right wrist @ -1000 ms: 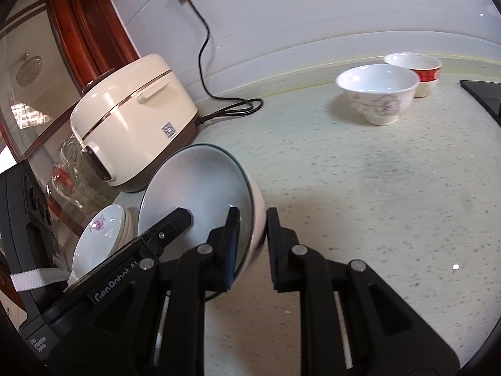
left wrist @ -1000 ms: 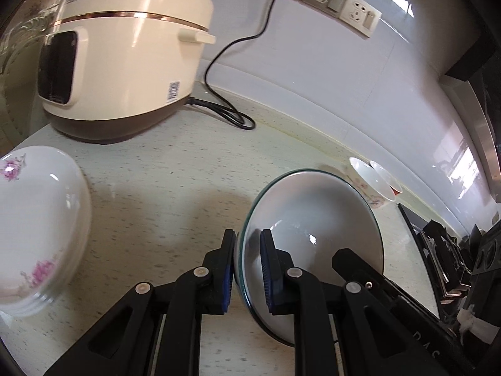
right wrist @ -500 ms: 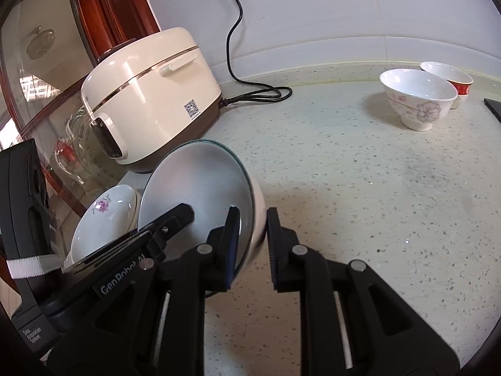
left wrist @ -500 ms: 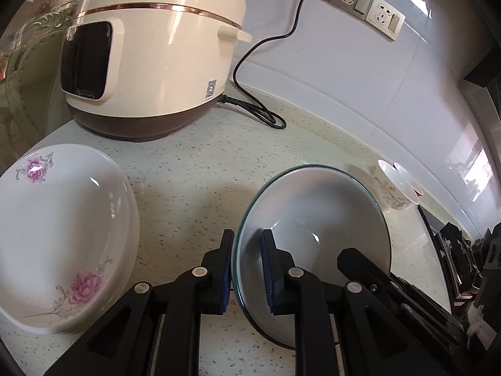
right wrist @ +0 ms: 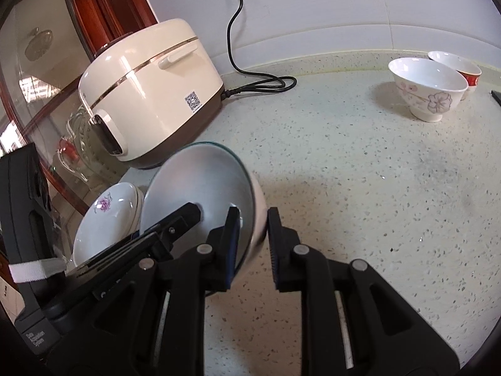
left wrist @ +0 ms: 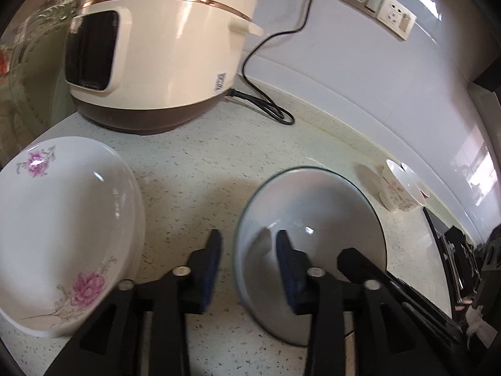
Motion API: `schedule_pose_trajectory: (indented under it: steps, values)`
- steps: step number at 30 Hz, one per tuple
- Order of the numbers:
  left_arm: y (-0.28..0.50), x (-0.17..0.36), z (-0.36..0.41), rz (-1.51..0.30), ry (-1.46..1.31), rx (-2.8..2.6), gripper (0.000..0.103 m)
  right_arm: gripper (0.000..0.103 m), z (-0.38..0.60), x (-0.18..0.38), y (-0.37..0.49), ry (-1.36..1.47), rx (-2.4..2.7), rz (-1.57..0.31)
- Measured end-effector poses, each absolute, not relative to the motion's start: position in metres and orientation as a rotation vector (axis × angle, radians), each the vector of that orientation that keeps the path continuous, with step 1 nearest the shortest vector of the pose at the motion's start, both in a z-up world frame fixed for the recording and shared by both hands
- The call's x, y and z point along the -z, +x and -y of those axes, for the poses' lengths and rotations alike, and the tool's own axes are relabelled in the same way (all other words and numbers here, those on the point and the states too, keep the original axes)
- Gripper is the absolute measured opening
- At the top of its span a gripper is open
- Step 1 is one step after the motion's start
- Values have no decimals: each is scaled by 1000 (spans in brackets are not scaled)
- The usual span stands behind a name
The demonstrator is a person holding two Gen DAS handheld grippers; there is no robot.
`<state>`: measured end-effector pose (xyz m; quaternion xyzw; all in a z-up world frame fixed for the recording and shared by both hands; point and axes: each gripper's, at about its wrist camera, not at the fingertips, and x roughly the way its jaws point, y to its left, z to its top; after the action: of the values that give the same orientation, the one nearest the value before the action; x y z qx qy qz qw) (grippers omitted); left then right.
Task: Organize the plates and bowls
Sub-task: 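Carry the green-rimmed bowl with both grippers beside the plate stack, then lower the bowl onto the countertop and open both grippers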
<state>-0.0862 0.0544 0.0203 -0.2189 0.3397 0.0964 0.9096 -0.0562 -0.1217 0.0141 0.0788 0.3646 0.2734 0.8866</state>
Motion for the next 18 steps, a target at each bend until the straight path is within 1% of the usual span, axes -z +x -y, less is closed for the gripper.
schedule_pose_trajectory:
  steps: [3,6,11,12,14,16,17,18]
  values:
    - [-85,-21,-54,-698,-446,-201,42,29,124,-13,-53,190,-564,-770]
    - [-85,-21,-52,-697,-438,-200,44,36,129,-13,-52,226,-565,-766]
    - [-86,-21,-51,-699,-429,-201,46,37,131,-13,-51,246,-562,-769]
    - [-87,-22,-51,-694,-430,-202,46,39,132,-14,-51,247,-561,-768]
    - [-88,-23,-50,-687,-428,-201,48,44,134,-14,-51,261,-559,-762]
    - [-90,-24,-49,-680,-426,-196,52,53,137,-14,-51,283,-562,-757]
    - [-92,-26,-49,-669,-427,-197,53,55,141,-15,-51,303,-569,-754]
    - [-96,-29,-48,-652,-426,-204,58,58,142,-15,-51,314,-574,-752]
